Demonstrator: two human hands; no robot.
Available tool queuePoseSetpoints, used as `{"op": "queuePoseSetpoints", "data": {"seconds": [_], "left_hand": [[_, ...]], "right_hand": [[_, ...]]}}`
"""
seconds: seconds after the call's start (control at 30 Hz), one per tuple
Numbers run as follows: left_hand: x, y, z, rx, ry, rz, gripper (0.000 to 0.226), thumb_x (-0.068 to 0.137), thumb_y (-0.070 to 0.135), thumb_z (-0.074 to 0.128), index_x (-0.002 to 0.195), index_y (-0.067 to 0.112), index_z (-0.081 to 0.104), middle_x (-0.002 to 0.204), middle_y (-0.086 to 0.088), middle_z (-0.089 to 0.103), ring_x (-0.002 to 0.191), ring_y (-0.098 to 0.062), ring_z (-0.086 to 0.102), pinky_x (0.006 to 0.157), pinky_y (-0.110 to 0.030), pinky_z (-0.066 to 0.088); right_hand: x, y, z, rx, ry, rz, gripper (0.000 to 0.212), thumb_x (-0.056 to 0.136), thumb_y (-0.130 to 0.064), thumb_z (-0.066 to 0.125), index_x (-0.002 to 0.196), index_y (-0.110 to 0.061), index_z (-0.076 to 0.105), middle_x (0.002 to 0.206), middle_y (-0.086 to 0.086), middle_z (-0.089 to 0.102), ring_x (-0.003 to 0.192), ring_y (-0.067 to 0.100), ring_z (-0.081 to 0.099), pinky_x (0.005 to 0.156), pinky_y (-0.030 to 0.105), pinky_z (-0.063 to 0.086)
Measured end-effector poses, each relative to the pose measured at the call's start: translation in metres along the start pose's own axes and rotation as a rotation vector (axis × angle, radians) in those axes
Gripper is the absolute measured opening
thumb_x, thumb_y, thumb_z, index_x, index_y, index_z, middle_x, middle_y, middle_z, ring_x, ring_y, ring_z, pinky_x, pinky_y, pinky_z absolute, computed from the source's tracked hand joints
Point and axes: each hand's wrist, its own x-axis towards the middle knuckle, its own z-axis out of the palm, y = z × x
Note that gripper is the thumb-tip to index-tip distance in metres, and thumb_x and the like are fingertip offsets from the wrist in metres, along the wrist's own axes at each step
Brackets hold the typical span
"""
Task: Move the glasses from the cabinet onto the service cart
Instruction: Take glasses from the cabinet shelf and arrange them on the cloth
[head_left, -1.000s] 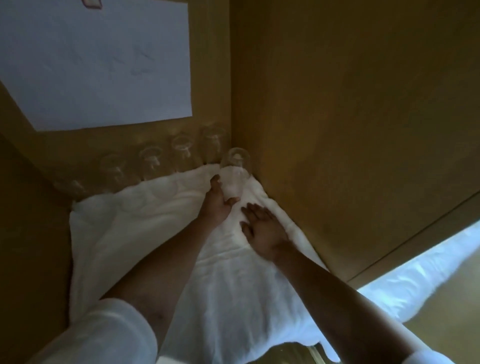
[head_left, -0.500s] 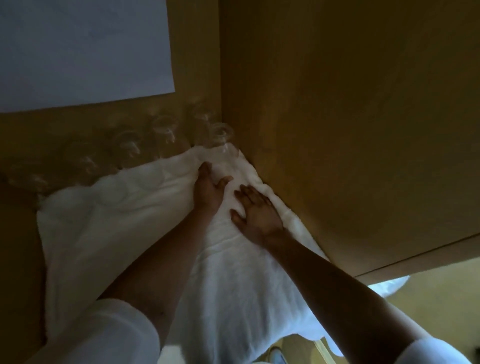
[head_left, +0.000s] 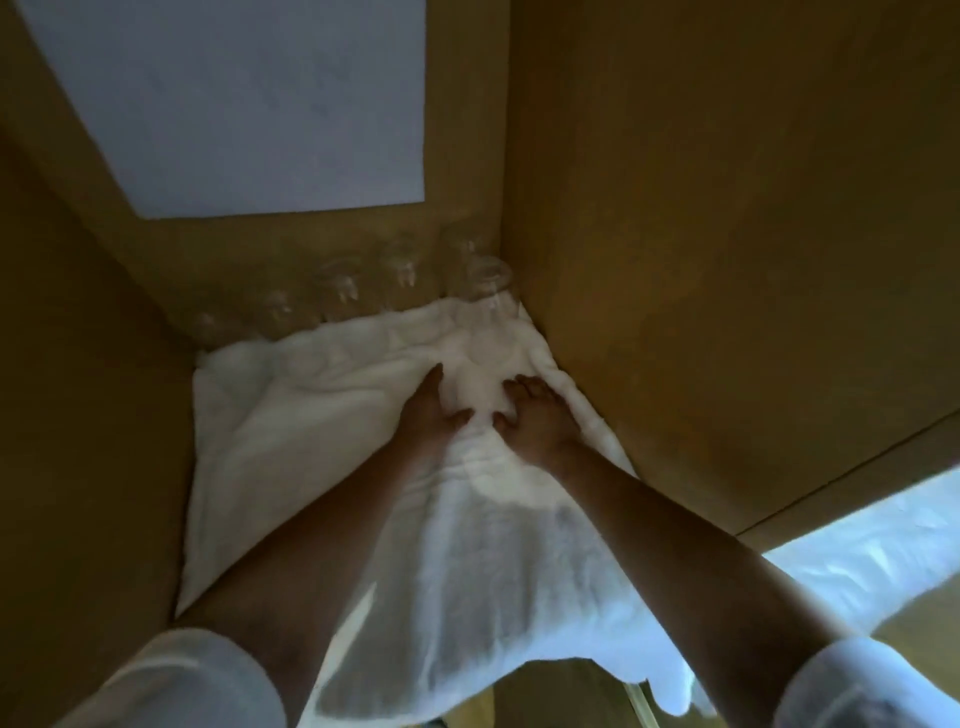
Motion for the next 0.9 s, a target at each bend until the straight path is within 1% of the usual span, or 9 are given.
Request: {"op": "queuePoseSetpoints", "data": {"seconds": [0.1,0.17,0.27,0.4,0.5,0.6,0.7,0.8,0.9], "left_hand": [[-0.025,-0.003,-0.014,-0.037,0.049,-0.019,0.082,0.086,0.020,0.068,0.150,0.010,0.019,0.150,-0.010,0.034,0.135,-0.029,0.037,0.110,-0.035,0.033],[-0.040,0.002,-0.019,-0.016,0.120,-0.044,0.076,0.088,0.020,0.066,0.149,0.012,0.022,0.147,-0.010,0.039,0.132,-0.029,0.041,0.107,-0.032,0.035],[-0.079,0.008,-0.020,-0.022,0.215,-0.086,0.068,0.090,0.017,0.062,0.148,0.013,0.027,0.145,-0.009,0.042,0.130,-0.026,0.044,0.103,-0.026,0.036],[-0.144,-0.004,-0.024,0.060,0.262,-0.147,0.055,0.091,0.019,0.060,0.142,0.015,0.039,0.141,-0.007,0.047,0.129,-0.025,0.046,0.106,-0.030,0.036],[-0.206,-0.038,-0.035,0.102,0.295,-0.259,0.040,0.091,0.018,0.058,0.131,0.016,0.053,0.134,-0.002,0.054,0.125,-0.022,0.051,0.102,-0.024,0.036],[-0.274,-0.064,-0.052,0.040,0.372,-0.377,0.033,0.091,0.011,0.059,0.124,0.010,0.060,0.122,-0.004,0.061,0.115,-0.020,0.057,0.097,-0.022,0.038],[-0.329,-0.077,-0.068,0.020,0.315,-0.435,0.027,0.091,0.004,0.054,0.115,0.008,0.065,0.108,-0.003,0.066,0.097,-0.017,0.063,0.086,-0.019,0.047],[-0.375,-0.097,-0.073,-0.011,0.161,-0.557,0.023,0.088,0.006,0.054,0.105,0.015,0.066,0.101,-0.002,0.069,0.078,-0.012,0.062,0.062,-0.018,0.048],[-0.423,-0.132,-0.073,-0.035,0.145,-0.662,0.023,0.085,0.014,0.056,0.103,0.024,0.065,0.107,-0.002,0.070,0.085,-0.012,0.060,0.063,-0.018,0.046]], "right_hand": [[-0.014,-0.005,-0.005,0.061,0.054,-0.040,0.058,0.094,-0.038,0.049,0.144,-0.013,0.035,0.145,0.011,0.042,0.135,0.025,0.037,0.110,0.034,0.030],[-0.024,-0.009,-0.007,0.119,0.046,-0.063,0.055,0.094,-0.036,0.050,0.143,-0.013,0.037,0.144,0.011,0.043,0.134,0.024,0.038,0.108,0.036,0.034],[-0.041,-0.012,-0.011,0.129,0.010,-0.167,0.054,0.095,-0.034,0.051,0.143,-0.013,0.037,0.145,0.010,0.041,0.136,0.023,0.036,0.110,0.034,0.033],[-0.059,-0.031,-0.005,0.168,-0.042,-0.284,0.051,0.094,-0.030,0.052,0.140,-0.011,0.041,0.144,0.010,0.042,0.133,0.025,0.039,0.109,0.032,0.034],[-0.082,-0.066,0.011,0.191,-0.120,-0.396,0.049,0.092,-0.027,0.055,0.137,-0.010,0.045,0.142,0.011,0.043,0.130,0.027,0.042,0.106,0.035,0.037],[-0.120,-0.113,0.033,0.218,-0.184,-0.531,0.046,0.090,-0.024,0.058,0.133,-0.008,0.049,0.138,0.014,0.047,0.127,0.029,0.046,0.104,0.035,0.038],[-0.164,-0.155,0.055,0.155,-0.236,-0.691,0.043,0.090,-0.021,0.056,0.132,-0.013,0.050,0.133,0.011,0.050,0.123,0.027,0.047,0.101,0.032,0.039],[-0.199,-0.190,0.068,0.087,-0.231,-0.871,0.038,0.089,-0.019,0.052,0.127,-0.017,0.055,0.126,0.007,0.055,0.116,0.024,0.050,0.097,0.029,0.039],[-0.234,-0.219,0.081,0.111,-0.316,-1.007,0.031,0.089,-0.017,0.052,0.119,-0.018,0.060,0.119,0.003,0.059,0.108,0.021,0.055,0.090,0.027,0.041]]}}
